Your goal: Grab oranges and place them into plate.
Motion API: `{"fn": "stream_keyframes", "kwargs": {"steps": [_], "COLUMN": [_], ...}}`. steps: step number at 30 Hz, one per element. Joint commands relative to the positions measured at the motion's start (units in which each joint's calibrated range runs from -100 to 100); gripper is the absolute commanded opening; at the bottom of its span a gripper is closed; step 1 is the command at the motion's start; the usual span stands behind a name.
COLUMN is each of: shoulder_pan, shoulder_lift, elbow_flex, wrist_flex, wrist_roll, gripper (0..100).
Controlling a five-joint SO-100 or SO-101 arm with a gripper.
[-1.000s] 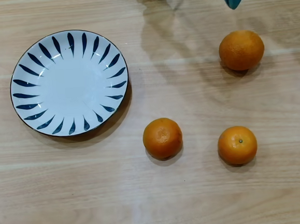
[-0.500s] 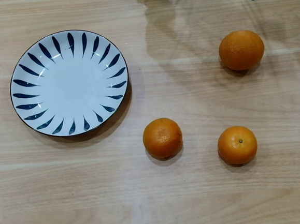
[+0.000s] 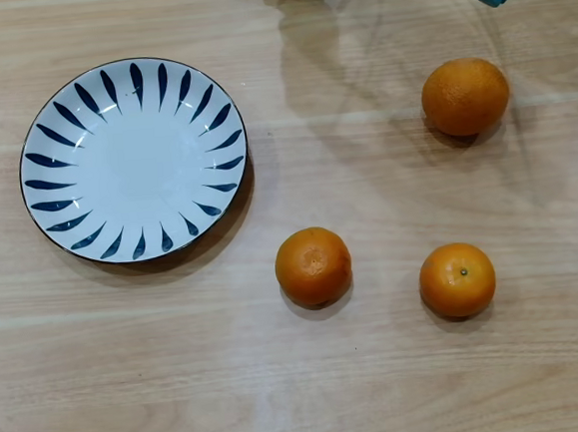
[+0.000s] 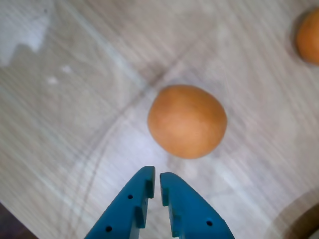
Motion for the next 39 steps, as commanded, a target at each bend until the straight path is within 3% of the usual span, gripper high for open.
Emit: {"fn": "stream_keyframes", "kwargs": {"steps": [1,5,13,19,29,34,39], "shoulder_pan": [0.87,0.63,-1.47,-2.03,-3.81,-6.15,-7.52], "shoulder_lift": [0.05,0.22,0.22,0.31,2.67,8.00,12.90], "elbow_flex": [-2.55,-2.73,-2.64,-2.64,-2.46,-2.55,-2.55], "wrist_flex": [-0.56,-0.56,-0.64,-0.64,-0.82,-5.11,-12.51], "wrist_roll": [-0.37,-0.37,-0.37,-0.37,-3.30,-8.00,-8.84], "gripper": [3,13,65,87,89,89,89]}}
